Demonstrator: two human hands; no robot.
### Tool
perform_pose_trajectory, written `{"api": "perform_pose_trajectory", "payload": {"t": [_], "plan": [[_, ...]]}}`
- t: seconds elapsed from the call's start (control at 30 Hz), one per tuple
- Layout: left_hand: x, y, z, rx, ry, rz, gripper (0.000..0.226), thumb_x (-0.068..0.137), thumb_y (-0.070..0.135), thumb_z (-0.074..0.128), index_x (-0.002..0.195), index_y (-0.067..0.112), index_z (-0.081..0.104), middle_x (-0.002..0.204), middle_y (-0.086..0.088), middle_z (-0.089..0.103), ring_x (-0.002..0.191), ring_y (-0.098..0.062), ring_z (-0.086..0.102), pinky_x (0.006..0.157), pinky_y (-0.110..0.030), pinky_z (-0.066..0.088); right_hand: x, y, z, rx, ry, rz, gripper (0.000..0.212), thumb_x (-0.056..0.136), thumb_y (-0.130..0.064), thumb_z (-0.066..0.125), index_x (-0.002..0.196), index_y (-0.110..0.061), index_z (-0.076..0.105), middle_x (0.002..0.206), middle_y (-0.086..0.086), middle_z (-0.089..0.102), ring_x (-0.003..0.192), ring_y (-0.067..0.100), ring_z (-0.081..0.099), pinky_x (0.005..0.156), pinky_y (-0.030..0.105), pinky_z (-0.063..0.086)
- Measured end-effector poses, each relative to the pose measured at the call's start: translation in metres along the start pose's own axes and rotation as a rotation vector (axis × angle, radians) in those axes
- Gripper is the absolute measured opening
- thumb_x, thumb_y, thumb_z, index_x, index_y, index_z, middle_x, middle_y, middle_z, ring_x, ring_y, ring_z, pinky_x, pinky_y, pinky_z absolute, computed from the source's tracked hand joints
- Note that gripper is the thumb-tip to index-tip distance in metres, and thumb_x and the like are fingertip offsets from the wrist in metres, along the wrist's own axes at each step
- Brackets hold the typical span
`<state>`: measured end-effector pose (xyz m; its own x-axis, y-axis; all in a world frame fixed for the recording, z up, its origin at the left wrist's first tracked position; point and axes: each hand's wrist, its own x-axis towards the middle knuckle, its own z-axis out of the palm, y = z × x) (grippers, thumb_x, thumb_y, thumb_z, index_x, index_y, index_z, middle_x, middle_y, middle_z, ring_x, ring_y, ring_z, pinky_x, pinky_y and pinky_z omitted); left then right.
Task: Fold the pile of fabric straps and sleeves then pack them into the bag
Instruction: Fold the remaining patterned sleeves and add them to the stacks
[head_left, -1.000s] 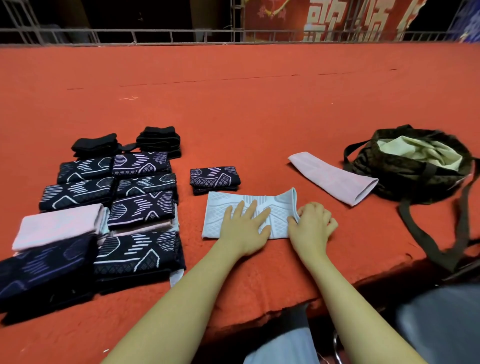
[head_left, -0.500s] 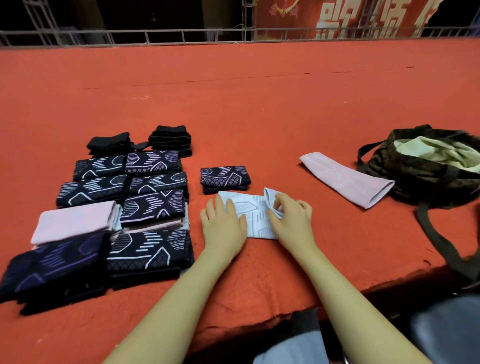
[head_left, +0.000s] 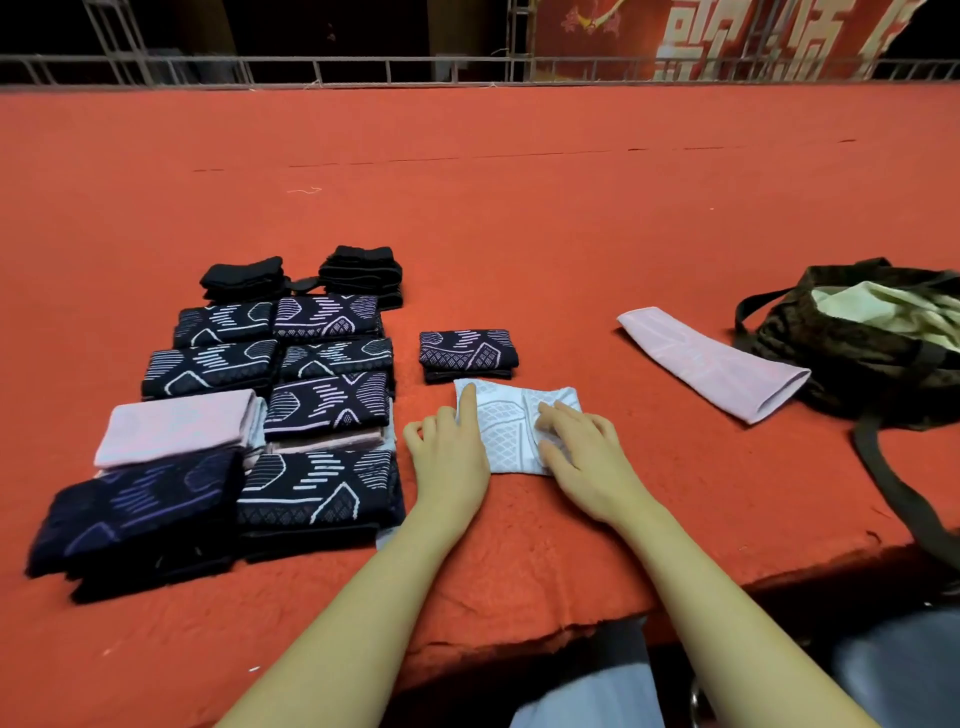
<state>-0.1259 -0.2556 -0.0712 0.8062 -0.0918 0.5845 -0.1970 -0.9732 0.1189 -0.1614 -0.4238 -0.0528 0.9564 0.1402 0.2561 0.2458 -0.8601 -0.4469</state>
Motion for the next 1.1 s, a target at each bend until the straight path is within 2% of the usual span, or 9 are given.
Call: {"api": "perform_pose_trajectory", "payload": {"t": [0.13, 0.23, 0.37, 0.5, 0.7, 0.83, 0.93, 1.0, 1.1], "plan": [[0.0, -0.002, -0.005, -0.106, 0.101, 0.024, 0.057, 0.069, 0.015, 0.05, 0.125, 0.014, 0.042, 0.068, -0.004, 0.058, 0.057, -0.026, 0.055, 0.059, -0.036, 0.041, 0.002, -0.002, 0.008, -0.216, -0.057, 0.082, 0.095, 0.077, -0.066, -0.004, 0.153, -0.012, 0.014, 0.16, 0.002, 0.005, 0.147, 0.016, -0.004, 0.114, 0.028, -0.005], [-0.002, -0.004, -0.006, -0.14, 0.154, 0.019, 0.052, 0.075, 0.025, 0.04, 0.126, 0.015, 0.042, 0.067, -0.002, 0.057, 0.058, -0.025, 0.054, 0.057, -0.034, 0.042, 0.007, -0.007, 0.008, -0.246, -0.112, 0.119, 0.099, 0.072, -0.065, -0.013, 0.153, -0.012, 0.007, 0.161, 0.005, -0.002, 0.147, 0.016, -0.009, 0.115, 0.029, -0.008], [-0.001, -0.004, -0.003, -0.172, 0.224, 0.043, 0.048, 0.078, 0.024, 0.045, 0.125, 0.015, 0.043, 0.072, -0.001, 0.058, 0.061, -0.023, 0.055, 0.063, -0.034, 0.028, 0.01, -0.017, 0.014, -0.309, -0.117, 0.079, 0.099, 0.07, -0.057, -0.02, 0.152, -0.013, 0.016, 0.161, 0.007, 0.006, 0.147, 0.019, -0.002, 0.115, 0.031, -0.003], [-0.004, -0.002, -0.007, -0.489, 0.197, 0.084, 0.046, 0.082, 0.022, 0.045, 0.128, 0.017, 0.041, 0.085, -0.001, 0.061, 0.075, -0.016, 0.054, 0.073, -0.03, 0.034, 0.013, -0.014, 0.013, -0.187, -0.116, 0.057, 0.088, 0.077, -0.048, -0.008, 0.149, -0.014, 0.029, 0.159, 0.006, 0.015, 0.147, 0.019, 0.005, 0.114, 0.028, 0.0], [0.01, 0.019, -0.029, -0.927, 0.024, -0.013, 0.047, 0.088, 0.013, 0.055, 0.134, 0.014, 0.047, 0.099, -0.001, 0.06, 0.082, -0.011, 0.053, 0.075, -0.028, 0.043, 0.009, -0.003, 0.018, -0.129, 0.098, 0.186, 0.077, 0.07, -0.066, 0.022, 0.127, -0.03, 0.059, 0.137, 0.003, 0.04, 0.125, 0.026, 0.033, 0.099, 0.029, 0.015], [0.02, 0.042, -0.033, -1.127, -0.291, -0.016, 0.045, 0.093, 0.02, 0.056, 0.135, 0.012, 0.044, 0.117, -0.003, 0.056, 0.103, -0.019, 0.06, 0.089, -0.024, 0.048, 0.005, -0.005, 0.008, 0.208, 0.402, 0.329, 0.047, 0.084, -0.034, 0.032, 0.121, -0.023, 0.059, 0.112, -0.008, 0.054, 0.112, 0.015, 0.048, 0.088, 0.025, 0.016], [0.024, 0.046, -0.023, -1.016, -0.372, 0.063, 0.036, 0.095, 0.018, 0.048, 0.128, 0.002, 0.052, 0.127, -0.01, 0.051, 0.117, -0.028, 0.055, 0.104, -0.033, 0.039, -0.003, -0.007, 0.002, 0.322, 0.583, 0.454, 0.035, 0.088, -0.036, 0.032, 0.095, -0.02, 0.062, 0.103, -0.01, 0.054, 0.107, 0.014, 0.051, 0.09, 0.026, 0.018], [0.027, 0.043, -0.018, -0.825, -0.398, 0.16, 0.037, 0.093, 0.005, 0.049, 0.13, -0.001, 0.05, 0.137, -0.016, 0.044, 0.126, -0.032, 0.044, 0.109, -0.032, 0.031, -0.004, -0.007, 0.003, 0.219, 0.56, 0.481, 0.031, 0.092, -0.039, 0.042, 0.088, -0.016, 0.062, 0.104, -0.002, 0.056, 0.105, 0.021, 0.051, 0.092, 0.031, 0.021], [0.031, 0.04, -0.017, -0.346, -0.612, 0.281, 0.05, 0.099, 0.021, 0.038, 0.148, 0.017, 0.029, 0.159, -0.003, 0.013, 0.144, -0.022, 0.014, 0.115, -0.038, 0.015, -0.004, -0.004, 0.007, 0.082, 0.453, 0.546, 0.015, 0.09, -0.028, 0.056, 0.093, -0.015, 0.062, 0.109, 0.002, 0.053, 0.109, 0.025, 0.044, 0.095, 0.033, 0.02]]}}
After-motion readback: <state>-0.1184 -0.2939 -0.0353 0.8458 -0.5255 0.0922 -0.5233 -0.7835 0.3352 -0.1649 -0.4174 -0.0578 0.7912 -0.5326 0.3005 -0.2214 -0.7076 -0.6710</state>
